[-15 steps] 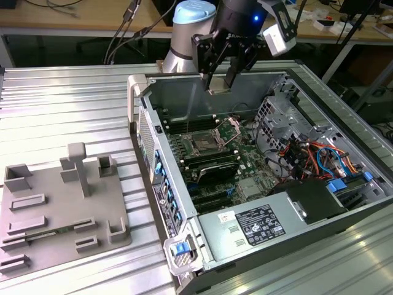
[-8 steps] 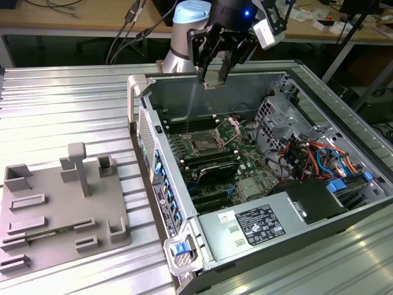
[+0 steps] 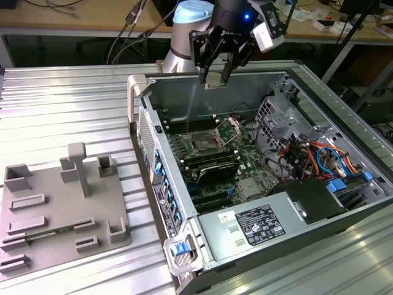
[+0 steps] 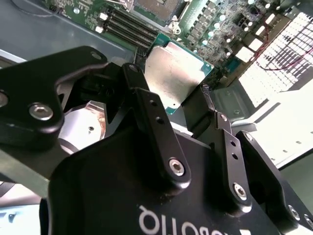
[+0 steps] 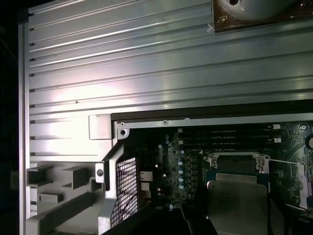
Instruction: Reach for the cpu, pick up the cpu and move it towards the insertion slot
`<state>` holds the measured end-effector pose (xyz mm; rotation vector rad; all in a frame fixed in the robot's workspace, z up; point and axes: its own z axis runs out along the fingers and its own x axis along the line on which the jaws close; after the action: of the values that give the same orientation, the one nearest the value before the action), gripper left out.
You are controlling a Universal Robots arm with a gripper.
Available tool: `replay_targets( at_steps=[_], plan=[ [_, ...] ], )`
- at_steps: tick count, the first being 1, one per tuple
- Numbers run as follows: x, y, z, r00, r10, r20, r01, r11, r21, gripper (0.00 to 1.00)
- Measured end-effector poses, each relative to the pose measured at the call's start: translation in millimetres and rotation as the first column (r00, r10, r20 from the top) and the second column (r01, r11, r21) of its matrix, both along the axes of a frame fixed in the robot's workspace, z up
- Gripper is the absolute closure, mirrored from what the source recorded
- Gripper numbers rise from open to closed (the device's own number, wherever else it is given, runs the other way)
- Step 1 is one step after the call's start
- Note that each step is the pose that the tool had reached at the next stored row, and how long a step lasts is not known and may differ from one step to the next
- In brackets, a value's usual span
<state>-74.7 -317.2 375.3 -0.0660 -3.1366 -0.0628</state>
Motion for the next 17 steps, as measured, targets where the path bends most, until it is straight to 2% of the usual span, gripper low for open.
replay_targets(
  at_steps=[3, 5, 9, 17],
  plan=[
    [1.0, 3.9, -1.3, 1.0000, 0.002, -0.0002, -0.002, 1.0000, -0.0002, 0.45],
    [2.6, 3.9, -1.4, 0.9999, 0.016, -0.0001, -0.016, 0.9999, -0.0001, 0.45],
    [11.8, 3.7, -1.7, 0.9998, 0.018, -0.0004, -0.018, 0.9998, 0.0000, 0.45],
    [12.0, 2.3, -2.7, 0.9998, 0.018, -0.0002, -0.018, 0.9998, 0.0000, 0.45]
  ],
)
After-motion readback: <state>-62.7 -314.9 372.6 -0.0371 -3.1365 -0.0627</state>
